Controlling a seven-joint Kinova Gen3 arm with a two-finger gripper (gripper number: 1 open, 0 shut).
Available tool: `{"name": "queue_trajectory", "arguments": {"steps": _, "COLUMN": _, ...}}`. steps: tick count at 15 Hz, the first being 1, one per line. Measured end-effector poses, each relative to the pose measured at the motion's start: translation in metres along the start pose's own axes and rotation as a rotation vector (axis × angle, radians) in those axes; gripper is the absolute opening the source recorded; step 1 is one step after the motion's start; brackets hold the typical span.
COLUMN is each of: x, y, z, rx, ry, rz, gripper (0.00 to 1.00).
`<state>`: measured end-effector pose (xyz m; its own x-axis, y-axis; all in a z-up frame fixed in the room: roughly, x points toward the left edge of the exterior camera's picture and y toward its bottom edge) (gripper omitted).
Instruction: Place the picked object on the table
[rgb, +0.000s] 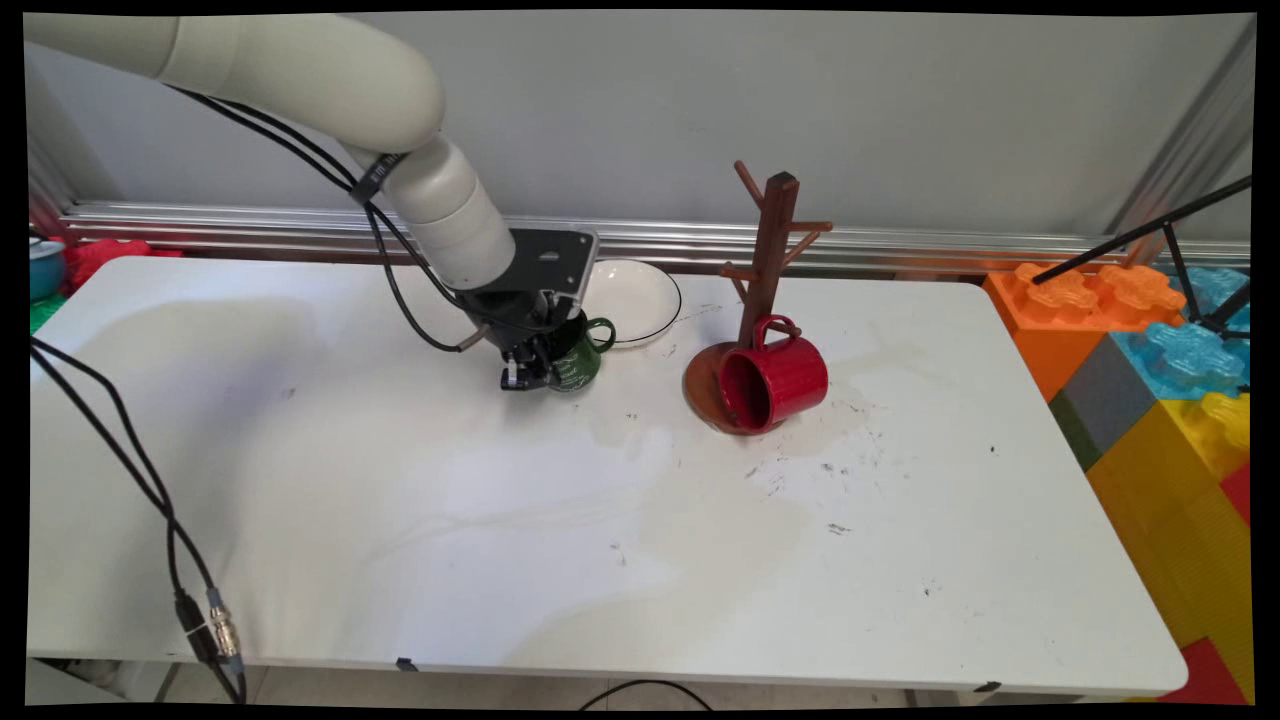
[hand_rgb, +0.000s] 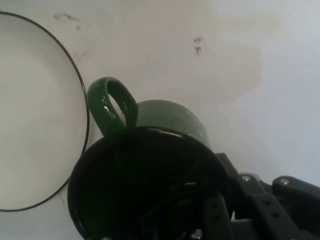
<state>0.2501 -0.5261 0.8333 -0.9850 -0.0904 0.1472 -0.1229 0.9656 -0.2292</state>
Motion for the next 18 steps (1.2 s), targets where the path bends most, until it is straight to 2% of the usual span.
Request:
{"name": "queue_trajectory", "arguments": {"steps": 13, "x": 0.008, "y": -0.005, "z": 0.023, "rx": -0.045, "ry": -0.021, "rz": 0.026, "gripper": 0.00}}
{"name": "queue_trajectory", "arguments": {"steps": 14, "x": 0.008, "y": -0.005, "z": 0.024, "rx": -0.048, "ry": -0.020, "rz": 0.026, "gripper": 1.00}}
{"name": "queue_trajectory", "arguments": {"steps": 18, "x": 0.009, "y": -0.005, "z": 0.027, "rx": -0.052, "ry": -0.011, "rz": 0.023, "gripper": 1.00}}
